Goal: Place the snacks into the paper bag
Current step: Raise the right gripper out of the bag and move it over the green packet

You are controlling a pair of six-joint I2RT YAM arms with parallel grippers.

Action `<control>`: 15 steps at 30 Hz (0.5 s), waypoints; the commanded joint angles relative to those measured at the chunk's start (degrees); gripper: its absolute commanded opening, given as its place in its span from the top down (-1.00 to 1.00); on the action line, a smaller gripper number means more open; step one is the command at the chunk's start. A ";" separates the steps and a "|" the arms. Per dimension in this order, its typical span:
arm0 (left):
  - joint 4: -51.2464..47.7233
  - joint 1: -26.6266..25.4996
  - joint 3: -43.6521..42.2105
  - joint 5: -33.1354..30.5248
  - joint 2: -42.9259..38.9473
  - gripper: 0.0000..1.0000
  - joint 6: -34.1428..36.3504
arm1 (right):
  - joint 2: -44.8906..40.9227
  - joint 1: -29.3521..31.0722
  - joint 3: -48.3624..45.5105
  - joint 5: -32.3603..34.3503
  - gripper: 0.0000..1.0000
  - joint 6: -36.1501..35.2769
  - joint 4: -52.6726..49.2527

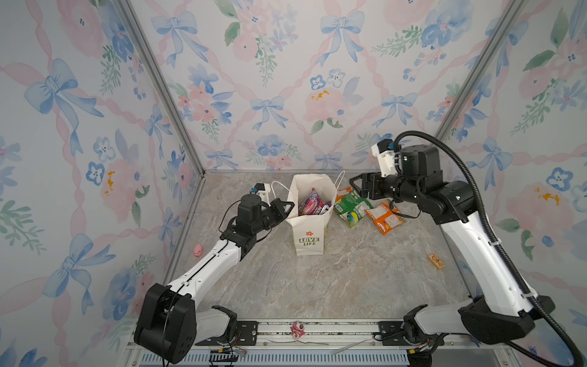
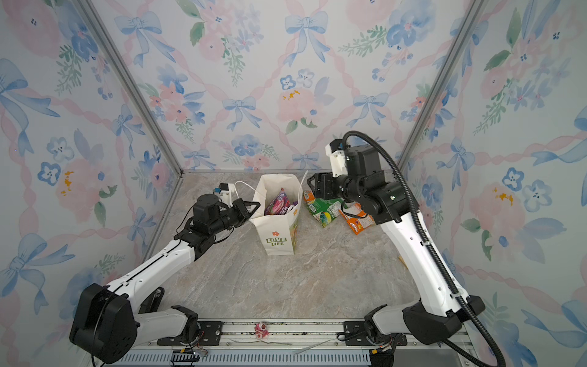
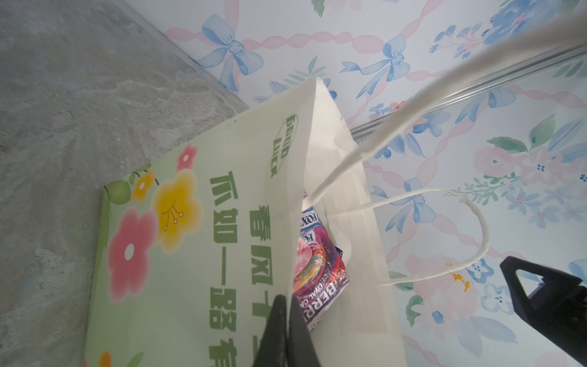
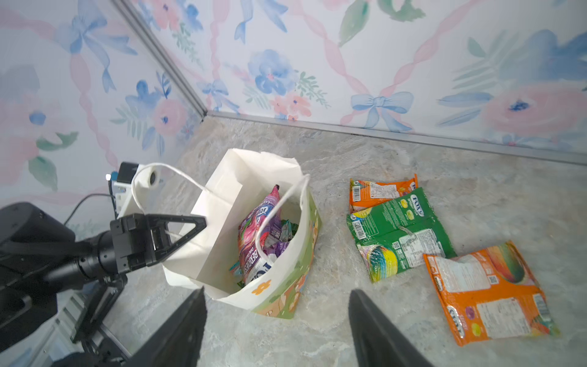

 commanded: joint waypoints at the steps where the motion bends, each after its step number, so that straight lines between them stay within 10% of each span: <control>1: 3.99 0.75 -0.46 -0.23 -1.74 1.00 -0.79 | -2.90 -4.20 -5.42 -3.14 -0.55 3.92 7.26; 15: 4.32 1.30 -1.05 0.29 -1.61 1.00 -1.06 | -0.57 -11.41 -13.49 1.83 -0.97 4.79 5.19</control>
